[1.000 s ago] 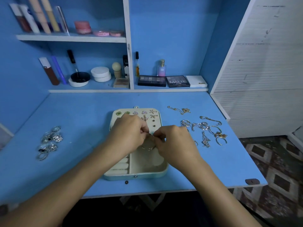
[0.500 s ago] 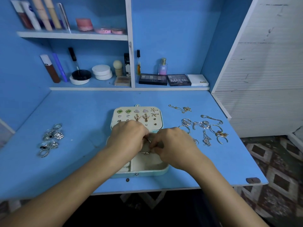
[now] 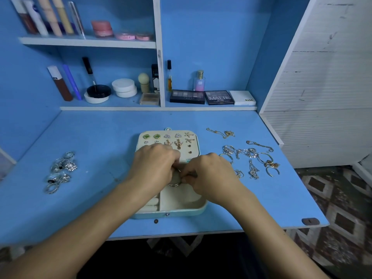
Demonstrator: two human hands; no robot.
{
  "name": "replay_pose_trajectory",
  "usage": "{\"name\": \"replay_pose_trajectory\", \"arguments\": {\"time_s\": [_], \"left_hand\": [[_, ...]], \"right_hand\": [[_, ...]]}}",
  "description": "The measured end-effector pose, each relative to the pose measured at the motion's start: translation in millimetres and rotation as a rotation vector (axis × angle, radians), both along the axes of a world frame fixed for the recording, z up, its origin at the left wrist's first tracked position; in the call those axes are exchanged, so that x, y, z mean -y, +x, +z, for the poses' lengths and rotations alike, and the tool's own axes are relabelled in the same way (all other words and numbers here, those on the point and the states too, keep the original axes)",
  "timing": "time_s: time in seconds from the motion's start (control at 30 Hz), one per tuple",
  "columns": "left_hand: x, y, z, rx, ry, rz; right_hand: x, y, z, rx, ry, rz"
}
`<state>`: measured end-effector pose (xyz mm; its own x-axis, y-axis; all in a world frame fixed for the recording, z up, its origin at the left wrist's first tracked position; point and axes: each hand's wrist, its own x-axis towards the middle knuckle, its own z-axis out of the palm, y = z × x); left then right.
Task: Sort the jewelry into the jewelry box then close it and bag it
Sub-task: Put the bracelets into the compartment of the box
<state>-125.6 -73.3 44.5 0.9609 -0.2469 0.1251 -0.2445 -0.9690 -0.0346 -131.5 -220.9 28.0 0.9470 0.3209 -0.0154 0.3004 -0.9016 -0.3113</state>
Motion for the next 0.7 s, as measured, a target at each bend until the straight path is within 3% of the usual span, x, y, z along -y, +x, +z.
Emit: {"name": "replay_pose_trajectory", "arguments": {"time_s": [0.43,0.7], "left_hand": [[-9.2,6.1,-6.3,-0.013,-0.254,-0.007],[-10.8,6.7,-8.6,-0.02,-0.273,-0.012]], "right_hand": [[2.7,-1.3,-5.0,0.019,0.02,0.033],[5.1,-2.5,-4.9,0.015,0.062,0.029]]}}
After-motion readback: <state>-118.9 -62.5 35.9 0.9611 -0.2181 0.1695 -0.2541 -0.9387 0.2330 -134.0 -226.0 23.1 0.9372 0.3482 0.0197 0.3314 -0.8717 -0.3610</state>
